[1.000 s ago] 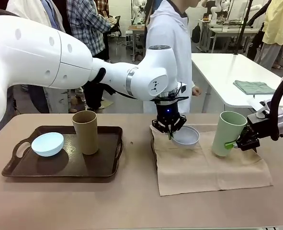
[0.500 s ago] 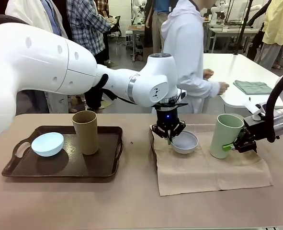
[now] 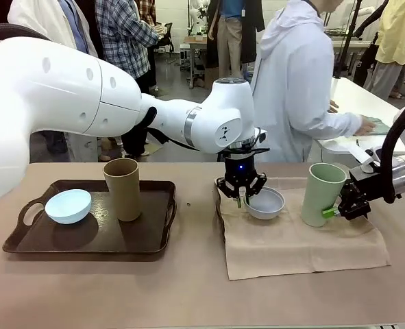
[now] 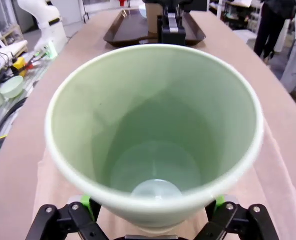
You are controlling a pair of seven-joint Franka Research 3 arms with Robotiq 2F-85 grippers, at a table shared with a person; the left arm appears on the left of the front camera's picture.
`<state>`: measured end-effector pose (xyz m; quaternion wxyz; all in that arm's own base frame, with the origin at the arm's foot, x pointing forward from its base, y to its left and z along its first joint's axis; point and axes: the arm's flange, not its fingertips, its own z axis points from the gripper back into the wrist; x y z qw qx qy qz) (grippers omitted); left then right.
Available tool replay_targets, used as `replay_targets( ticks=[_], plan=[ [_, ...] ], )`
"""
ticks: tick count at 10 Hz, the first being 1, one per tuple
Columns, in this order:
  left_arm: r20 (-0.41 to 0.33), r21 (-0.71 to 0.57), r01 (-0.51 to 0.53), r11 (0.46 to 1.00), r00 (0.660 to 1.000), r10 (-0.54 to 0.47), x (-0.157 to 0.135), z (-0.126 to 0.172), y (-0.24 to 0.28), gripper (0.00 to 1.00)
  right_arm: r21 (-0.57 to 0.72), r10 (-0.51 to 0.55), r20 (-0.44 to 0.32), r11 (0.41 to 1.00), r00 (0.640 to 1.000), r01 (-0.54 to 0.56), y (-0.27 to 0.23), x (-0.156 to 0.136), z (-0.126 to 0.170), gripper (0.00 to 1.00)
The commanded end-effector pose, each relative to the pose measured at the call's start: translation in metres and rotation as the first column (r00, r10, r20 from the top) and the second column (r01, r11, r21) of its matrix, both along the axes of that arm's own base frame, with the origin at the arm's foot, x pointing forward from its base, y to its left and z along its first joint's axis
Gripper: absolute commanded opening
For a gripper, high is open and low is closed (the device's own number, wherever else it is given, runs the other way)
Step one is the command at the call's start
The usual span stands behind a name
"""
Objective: Set up a tray with a mat and arrange the tableware.
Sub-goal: Place the Picnic Bowl and Reusable plastic cup back onto the Handle tray in front of the human's position.
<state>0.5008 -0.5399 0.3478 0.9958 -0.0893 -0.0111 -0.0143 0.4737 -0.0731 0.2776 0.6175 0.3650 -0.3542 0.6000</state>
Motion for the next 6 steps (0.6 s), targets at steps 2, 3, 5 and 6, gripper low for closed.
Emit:
replay_targets(
  ticks=[2,3,5,6],
  plan=[
    [-0.008,-0.001,0.019,1.0,1.0,-0.019,-0.008,0.014,0.01,1.0,-0.146,-0.031,-0.055,0.989,0.998,0.022,-0.004,-0.004,0.019,1.0],
    [-0.002,0.002,0.029,1.0,1.0,-0.029,-0.012,0.022,0.015,0.87,-0.215,-0.046,-0.041,0.976,0.998,0.036,-0.007,-0.01,0.034,1.0],
    [0.025,0.003,0.063,0.998,0.998,-0.063,-0.026,0.041,0.023,1.0,-0.273,-0.093,-0.024,0.958,0.995,0.083,-0.017,-0.022,0.072,1.0],
    [0.034,0.012,0.086,0.996,0.996,-0.086,-0.036,0.053,0.03,1.0,-0.291,-0.134,-0.031,0.949,0.991,0.119,-0.017,-0.028,0.097,1.0]
  ],
)
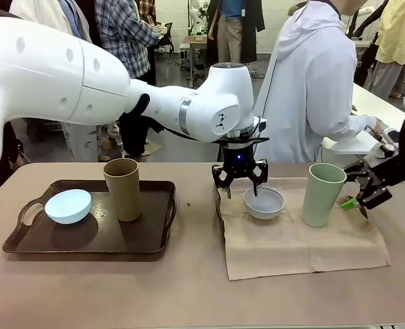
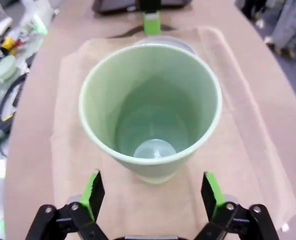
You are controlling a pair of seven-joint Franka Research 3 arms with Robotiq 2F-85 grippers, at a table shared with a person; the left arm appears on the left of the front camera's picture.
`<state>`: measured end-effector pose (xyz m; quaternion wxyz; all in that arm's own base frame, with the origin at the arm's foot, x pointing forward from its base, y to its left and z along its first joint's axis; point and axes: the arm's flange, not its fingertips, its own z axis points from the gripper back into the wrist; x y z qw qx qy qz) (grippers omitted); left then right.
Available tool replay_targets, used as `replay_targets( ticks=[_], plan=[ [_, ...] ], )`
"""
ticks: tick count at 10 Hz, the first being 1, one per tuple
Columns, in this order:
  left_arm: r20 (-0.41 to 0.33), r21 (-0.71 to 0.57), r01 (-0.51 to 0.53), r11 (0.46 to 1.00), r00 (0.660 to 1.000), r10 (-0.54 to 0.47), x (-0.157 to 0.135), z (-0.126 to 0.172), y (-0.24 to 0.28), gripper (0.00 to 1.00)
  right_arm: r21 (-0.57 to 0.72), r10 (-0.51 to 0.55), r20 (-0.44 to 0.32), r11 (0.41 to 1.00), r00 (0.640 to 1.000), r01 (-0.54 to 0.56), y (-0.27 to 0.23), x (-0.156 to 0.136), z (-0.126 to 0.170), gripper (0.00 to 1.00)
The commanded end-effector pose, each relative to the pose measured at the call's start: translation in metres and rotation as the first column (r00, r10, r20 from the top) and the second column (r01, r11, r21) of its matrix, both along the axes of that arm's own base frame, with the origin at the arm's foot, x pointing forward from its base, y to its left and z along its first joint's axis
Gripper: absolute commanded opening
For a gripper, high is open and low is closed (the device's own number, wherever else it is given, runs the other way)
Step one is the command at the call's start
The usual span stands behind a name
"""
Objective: Set up a tray with a mat and arrange the tableware.
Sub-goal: Place the Picnic Bowl and Reusable plastic cup back onto the Handle tray in front of the human's position.
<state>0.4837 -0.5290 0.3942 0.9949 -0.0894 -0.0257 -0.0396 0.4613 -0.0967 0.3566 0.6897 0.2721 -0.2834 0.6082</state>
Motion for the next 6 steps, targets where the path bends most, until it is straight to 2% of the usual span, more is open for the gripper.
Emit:
replay_targets(
  ticks=[1,2,3,5,6],
  plan=[
    [0.024,0.04,0.041,0.998,0.999,-0.042,-0.028,0.019,0.025,0.83,-0.144,-0.12,-0.017,0.983,0.993,0.117,0.006,-0.018,0.045,1.0],
    [0.041,0.053,0.064,0.997,0.997,-0.067,-0.036,0.035,0.031,0.92,-0.237,-0.241,-0.054,0.946,0.969,0.222,0.008,-0.019,0.068,1.0],
    [0.052,0.076,0.086,0.993,0.995,-0.09,-0.046,0.054,0.037,0.97,-0.286,-0.319,-0.108,0.917,0.942,0.278,0.017,-0.02,0.091,1.0],
    [0.06,0.148,0.139,0.979,0.987,-0.149,-0.055,0.092,0.051,0.97,-0.416,-0.471,-0.169,0.831,0.866,0.371,0.048,-0.022,0.126,1.0],
    [0.075,0.182,0.131,0.975,0.986,-0.147,-0.059,0.112,0.061,0.97,-0.475,-0.538,-0.159,0.777,0.828,0.413,0.065,-0.022,0.138,1.0]
  ],
)
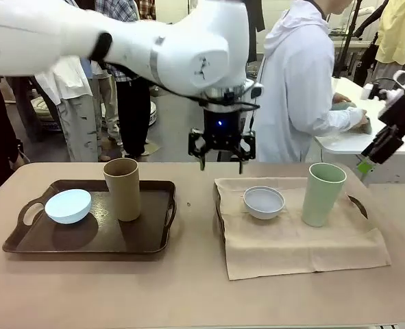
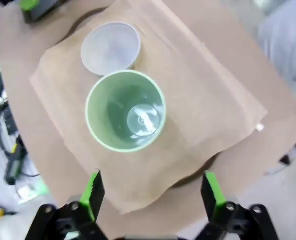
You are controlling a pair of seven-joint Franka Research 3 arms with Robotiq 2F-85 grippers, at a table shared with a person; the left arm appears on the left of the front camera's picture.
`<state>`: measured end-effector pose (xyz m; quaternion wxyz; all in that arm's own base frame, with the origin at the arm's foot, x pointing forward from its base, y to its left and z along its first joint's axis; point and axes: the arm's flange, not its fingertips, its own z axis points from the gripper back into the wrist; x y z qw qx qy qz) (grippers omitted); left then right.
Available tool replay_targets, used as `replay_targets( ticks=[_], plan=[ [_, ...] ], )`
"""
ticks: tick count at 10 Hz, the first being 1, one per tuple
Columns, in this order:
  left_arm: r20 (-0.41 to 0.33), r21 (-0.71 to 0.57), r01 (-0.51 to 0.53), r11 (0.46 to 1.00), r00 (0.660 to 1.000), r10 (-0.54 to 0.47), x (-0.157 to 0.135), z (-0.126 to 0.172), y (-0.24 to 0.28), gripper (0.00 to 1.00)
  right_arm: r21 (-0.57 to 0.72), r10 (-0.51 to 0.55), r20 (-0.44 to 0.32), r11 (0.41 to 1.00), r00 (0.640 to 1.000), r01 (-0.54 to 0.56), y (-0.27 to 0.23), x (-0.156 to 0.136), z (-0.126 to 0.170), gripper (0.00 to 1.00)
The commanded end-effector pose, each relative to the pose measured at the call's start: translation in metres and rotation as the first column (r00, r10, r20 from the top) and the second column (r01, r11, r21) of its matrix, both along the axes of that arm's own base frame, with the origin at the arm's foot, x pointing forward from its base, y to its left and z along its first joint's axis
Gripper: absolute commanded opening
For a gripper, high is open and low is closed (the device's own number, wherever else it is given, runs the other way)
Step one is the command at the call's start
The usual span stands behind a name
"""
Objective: Set up a tray with a mat and arrange the tableware.
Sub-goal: Place the Picnic Bowl and Reusable plastic cup back onto the Handle tray in front of the human's position.
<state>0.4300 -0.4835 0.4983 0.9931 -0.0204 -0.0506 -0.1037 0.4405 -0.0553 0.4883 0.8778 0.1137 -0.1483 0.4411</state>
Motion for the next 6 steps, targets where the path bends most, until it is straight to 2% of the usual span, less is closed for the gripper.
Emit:
replay_targets(
  ticks=[1,2,4,6],
  plan=[
    [0.039,0.062,-0.008,0.998,0.999,0.006,-0.011,0.028,0.025,0.97,-0.061,-0.129,-0.128,0.991,0.983,0.122,0.043,-0.002,0.018,1.0],
    [0.056,0.103,-0.056,0.993,0.997,0.051,-0.013,0.049,0.034,0.97,-0.07,-0.179,-0.127,0.983,0.976,0.171,0.067,-0.003,0.031,1.0],
    [0.084,0.152,-0.135,0.979,0.989,0.123,-0.018,0.087,0.05,0.97,-0.187,-0.299,-0.098,0.942,0.949,0.277,0.11,-0.013,0.058,1.0],
    [0.105,0.15,-0.191,0.97,0.979,0.176,-0.018,0.112,0.065,0.97,-0.264,-0.348,-0.043,0.908,0.937,0.325,0.15,-0.035,0.086,1.0]
  ],
)
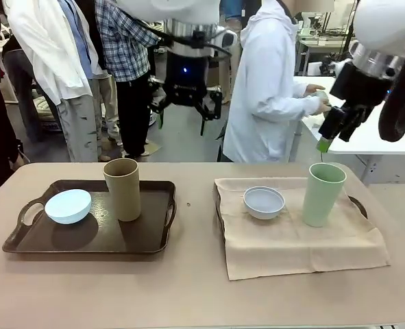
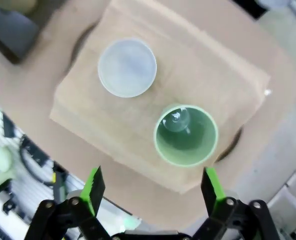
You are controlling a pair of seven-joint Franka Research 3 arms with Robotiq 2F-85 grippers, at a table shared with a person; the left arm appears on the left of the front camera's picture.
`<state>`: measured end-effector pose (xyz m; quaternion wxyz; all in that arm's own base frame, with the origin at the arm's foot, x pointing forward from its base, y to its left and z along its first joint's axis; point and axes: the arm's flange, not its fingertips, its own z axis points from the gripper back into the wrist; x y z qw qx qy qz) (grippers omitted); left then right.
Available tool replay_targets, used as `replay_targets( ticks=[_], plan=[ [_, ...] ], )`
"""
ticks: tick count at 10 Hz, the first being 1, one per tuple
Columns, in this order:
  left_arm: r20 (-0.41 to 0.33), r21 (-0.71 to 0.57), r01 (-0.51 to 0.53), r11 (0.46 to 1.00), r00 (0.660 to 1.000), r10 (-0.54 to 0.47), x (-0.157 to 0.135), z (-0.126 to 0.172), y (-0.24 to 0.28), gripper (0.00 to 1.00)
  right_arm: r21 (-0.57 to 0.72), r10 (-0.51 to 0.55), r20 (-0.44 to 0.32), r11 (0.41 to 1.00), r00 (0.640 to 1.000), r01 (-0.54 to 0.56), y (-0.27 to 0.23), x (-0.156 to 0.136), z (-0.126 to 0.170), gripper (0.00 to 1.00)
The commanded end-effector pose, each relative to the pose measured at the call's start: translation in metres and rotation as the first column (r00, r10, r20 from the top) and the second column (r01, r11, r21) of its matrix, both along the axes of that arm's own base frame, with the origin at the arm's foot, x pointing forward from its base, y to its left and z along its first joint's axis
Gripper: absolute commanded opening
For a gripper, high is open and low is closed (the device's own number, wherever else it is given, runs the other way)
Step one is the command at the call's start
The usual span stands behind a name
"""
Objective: Set up a tray with a mat and arrange the tableware.
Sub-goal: Place the Picnic Bowl and Reusable plastic cup back onto the Handle tray in front of the human's position, then pick up the Picnic Bowl and Reusable plastic cup from the Handle tray in front of the human's position and hold them in the air.
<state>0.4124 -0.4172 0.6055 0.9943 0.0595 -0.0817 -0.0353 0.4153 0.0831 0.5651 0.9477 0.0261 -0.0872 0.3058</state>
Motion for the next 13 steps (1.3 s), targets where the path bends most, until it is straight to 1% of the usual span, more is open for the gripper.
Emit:
replay_targets(
  ticks=[1,2,3,13],
  plan=[
    [0.02,0.0,-0.054,0.999,0.998,0.054,-0.001,0.011,-0.002,0.97,-0.103,-0.097,0.008,0.99,0.995,0.097,0.02,-0.016,0.013,1.0],
    [0.022,-0.02,-0.062,0.998,0.998,0.063,0.002,0.013,-0.015,0.97,0.0,0.0,0.0,1.0,1.0,0.0,0.0,0.0,0.0,1.0],
    [0.005,-0.006,-0.023,1.0,1.0,0.023,0.0,0.01,0.003,0.97,0.0,0.0,0.0,1.0,1.0,0.0,0.0,0.0,0.0,1.0],
    [0.005,-0.006,-0.023,1.0,1.0,0.023,0.0,0.01,0.003,0.97,0.0,0.0,0.0,1.0,1.0,0.0,0.0,0.0,0.0,1.0]
  ],
)
